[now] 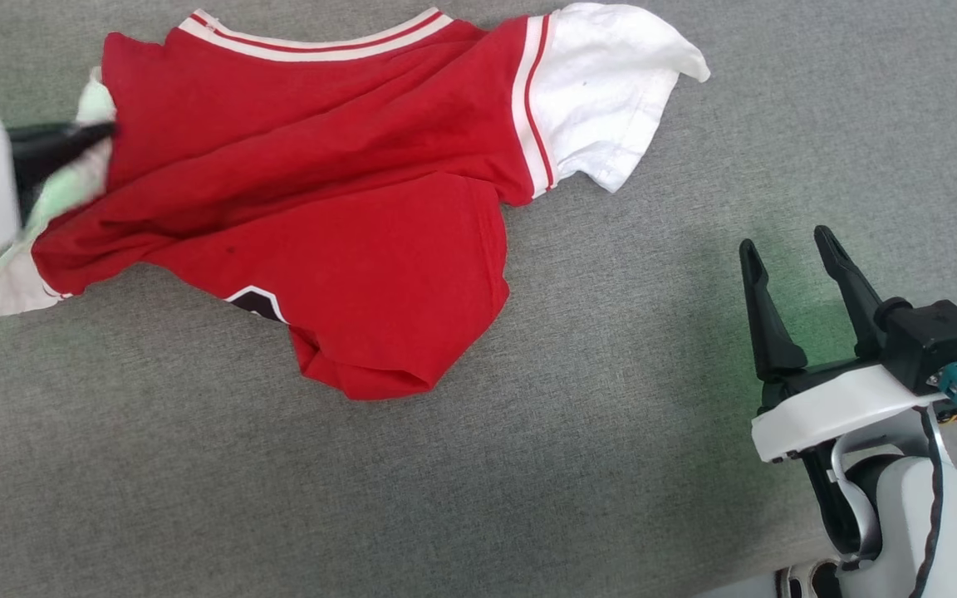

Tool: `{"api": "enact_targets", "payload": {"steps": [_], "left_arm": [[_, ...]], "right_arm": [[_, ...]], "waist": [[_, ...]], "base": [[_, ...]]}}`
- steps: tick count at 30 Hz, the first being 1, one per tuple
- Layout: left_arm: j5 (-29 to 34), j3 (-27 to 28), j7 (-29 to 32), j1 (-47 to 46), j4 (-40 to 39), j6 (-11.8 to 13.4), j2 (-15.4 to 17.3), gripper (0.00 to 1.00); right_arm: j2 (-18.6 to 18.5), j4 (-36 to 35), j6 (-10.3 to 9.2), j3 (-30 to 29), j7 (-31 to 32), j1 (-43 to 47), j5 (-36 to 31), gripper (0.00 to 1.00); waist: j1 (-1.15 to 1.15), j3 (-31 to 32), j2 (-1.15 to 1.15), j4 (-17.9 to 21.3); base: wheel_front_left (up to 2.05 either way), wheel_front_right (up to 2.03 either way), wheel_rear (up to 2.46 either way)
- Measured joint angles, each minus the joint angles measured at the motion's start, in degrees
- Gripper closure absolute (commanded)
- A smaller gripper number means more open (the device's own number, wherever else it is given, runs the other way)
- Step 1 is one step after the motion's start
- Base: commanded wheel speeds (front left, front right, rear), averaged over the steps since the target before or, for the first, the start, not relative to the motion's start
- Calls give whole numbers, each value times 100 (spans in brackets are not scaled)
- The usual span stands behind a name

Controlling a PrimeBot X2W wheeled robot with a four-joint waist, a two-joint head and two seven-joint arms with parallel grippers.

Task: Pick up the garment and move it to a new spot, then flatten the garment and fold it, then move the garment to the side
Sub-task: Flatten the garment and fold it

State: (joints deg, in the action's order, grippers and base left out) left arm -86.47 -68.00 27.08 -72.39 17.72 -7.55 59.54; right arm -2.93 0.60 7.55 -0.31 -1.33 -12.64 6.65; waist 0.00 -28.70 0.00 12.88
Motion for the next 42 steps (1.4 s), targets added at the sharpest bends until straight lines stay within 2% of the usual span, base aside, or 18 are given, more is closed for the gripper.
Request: {"api": "enact_targets", "payload": {"steps": [6,10,18,21,22,23,24,25,29,33,35,38,42], "left_arm": [[-219,170,-119,-19,547,0,301,100],[49,121,-368,9,1069,0,431,100],[454,3,-1077,121,2338,0,180,100],[519,-46,-1252,123,2525,0,31,100],[490,-45,-1276,126,2526,0,-25,96],[483,-51,-1347,128,2526,0,-78,64],[497,-65,-1416,129,2522,0,-120,11],[554,-93,-1514,131,2515,0,-149,0],[719,-121,-2231,238,2325,0,-231,0],[756,-60,-3424,611,2173,0,-402,0],[837,-27,-3950,831,2158,0,-510,0],[950,221,-4184,1177,2171,0,-781,0],[1935,1710,-4208,1556,1660,166,-1290,0]], "right_arm": [[1,-10,0,-18,-12,32,0,0],[2,-37,0,-23,31,32,-11,0],[1,-214,0,-69,189,30,-132,0],[2,-287,0,-99,288,29,-197,0],[2,-313,0,-108,302,29,-212,0],[0,-344,0,-122,347,28,-227,0],[1,-367,0,-115,376,26,-253,0],[0,-382,0,-107,419,20,-280,0],[1,-426,0,8,728,-164,-550,0],[-27,-425,1,129,1318,-571,-912,0],[-165,-376,0,232,1701,-876,-888,0],[-485,-230,1,275,2307,-1489,-724,0],[-1004,132,0,258,3162,-2239,-394,0]], "waist": [[0,1,0,21],[0,-8,0,4],[0,-37,0,-82],[0,-37,0,-128],[0,-33,0,-149],[0,-26,0,-171],[0,-16,0,-197],[0,-3,0,-224],[0,78,0,-352],[0,152,0,-566],[0,175,0,-710],[0,185,0,-958],[0,151,0,-1344]], "base": [[0,0,0],[0,0,0],[0,0,0],[0,0,0],[0,0,0],[0,0,0],[0,0,0],[0,0,0],[0,0,0],[0,0,0],[0,0,0],[0,0,0],[0,0,0]]}}
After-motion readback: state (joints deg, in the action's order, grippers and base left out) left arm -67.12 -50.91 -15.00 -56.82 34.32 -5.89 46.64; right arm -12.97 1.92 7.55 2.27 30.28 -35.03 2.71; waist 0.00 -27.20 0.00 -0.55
